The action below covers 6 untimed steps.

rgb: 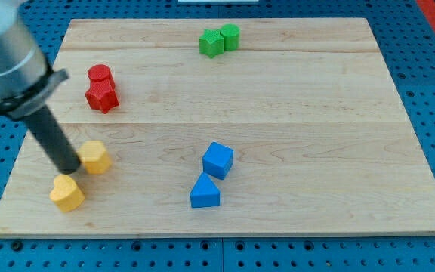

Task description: Keep the yellow hexagon at the center of the board

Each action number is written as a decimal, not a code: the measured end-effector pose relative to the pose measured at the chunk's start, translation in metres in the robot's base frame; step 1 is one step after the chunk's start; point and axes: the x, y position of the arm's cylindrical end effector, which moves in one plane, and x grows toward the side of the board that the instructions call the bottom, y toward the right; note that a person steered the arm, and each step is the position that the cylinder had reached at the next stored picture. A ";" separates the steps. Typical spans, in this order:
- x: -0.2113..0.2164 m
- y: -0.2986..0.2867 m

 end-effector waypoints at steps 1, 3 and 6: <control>0.002 0.065; -0.031 0.092; -0.101 0.173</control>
